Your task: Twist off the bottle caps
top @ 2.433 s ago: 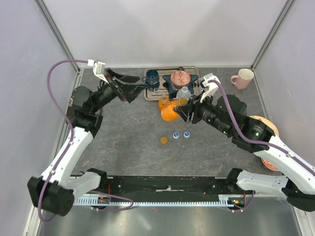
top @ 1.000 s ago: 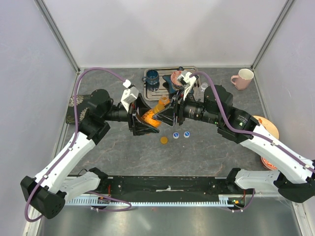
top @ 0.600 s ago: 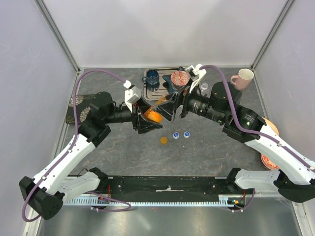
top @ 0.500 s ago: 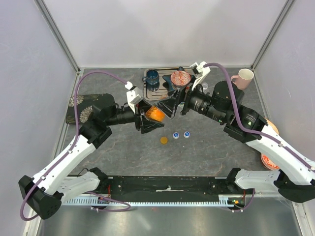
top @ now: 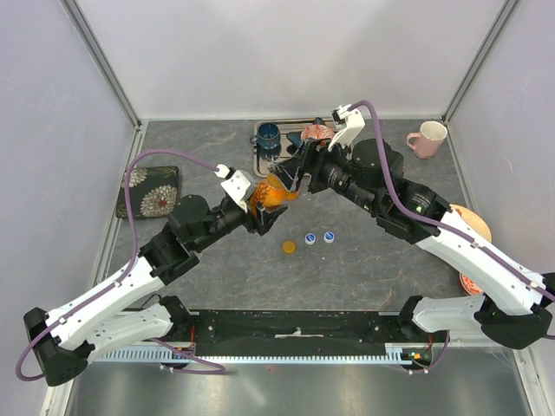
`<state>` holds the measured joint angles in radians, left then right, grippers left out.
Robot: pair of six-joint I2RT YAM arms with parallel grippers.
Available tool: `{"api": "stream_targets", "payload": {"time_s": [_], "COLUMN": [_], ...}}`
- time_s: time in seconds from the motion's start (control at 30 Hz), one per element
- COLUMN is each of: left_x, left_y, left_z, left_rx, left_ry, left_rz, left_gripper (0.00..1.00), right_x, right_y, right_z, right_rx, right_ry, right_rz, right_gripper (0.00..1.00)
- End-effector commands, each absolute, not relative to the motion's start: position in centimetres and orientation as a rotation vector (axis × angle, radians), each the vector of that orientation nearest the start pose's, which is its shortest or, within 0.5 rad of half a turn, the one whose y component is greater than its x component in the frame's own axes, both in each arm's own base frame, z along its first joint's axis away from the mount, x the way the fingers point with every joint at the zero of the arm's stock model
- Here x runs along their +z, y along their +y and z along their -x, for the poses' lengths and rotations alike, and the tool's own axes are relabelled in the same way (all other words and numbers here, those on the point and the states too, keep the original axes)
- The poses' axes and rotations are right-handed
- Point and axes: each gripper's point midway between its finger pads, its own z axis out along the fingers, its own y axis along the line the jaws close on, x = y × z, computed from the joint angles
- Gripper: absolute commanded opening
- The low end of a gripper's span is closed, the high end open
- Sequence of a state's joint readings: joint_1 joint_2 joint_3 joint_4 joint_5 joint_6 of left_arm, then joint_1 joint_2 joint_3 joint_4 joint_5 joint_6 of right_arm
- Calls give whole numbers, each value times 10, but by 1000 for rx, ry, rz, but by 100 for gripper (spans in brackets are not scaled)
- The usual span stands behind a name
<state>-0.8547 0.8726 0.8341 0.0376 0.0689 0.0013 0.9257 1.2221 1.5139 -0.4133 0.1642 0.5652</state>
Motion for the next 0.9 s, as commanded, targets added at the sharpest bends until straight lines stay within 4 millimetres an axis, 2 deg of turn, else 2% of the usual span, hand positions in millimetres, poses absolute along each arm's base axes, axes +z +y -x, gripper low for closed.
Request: {"api": "stream_targets", "payload": {"time_s": [0.0, 0.3, 0.6, 0.7, 0.8, 0.83, 0.87], "left_x": [350, 346, 345, 345, 346, 346, 346], "left_y": [-253, -255, -256, -256, -255, -255, -256], "left_z": [-235, -236, -235, -235, -234, -234, -234], "left_rx": [-579, -569, -572, -574, -576, -577, -580], "left_ry": [1363, 1375, 1376, 1375, 1374, 1372, 1372], "left_rz": [-621, -620, -622, -622, -621, -621, -622], "left_gripper": [21, 20, 20, 20, 20, 20, 20], "right_x": [440, 428, 420, 417, 415, 415, 414], "right_y": [314, 333, 337, 337, 338, 339, 339], "right_z": [-241, -244, -247, -247, -246, -246, -245], "right_rx": [1014, 1041, 1036, 1034, 1040, 1042, 1047], "right_ry": [1762, 1793, 1800, 1801, 1804, 1804, 1806], "right_rz": [157, 192, 195, 194, 205, 209, 213], "right_gripper": [82, 76, 64, 58, 46, 38, 35]}}
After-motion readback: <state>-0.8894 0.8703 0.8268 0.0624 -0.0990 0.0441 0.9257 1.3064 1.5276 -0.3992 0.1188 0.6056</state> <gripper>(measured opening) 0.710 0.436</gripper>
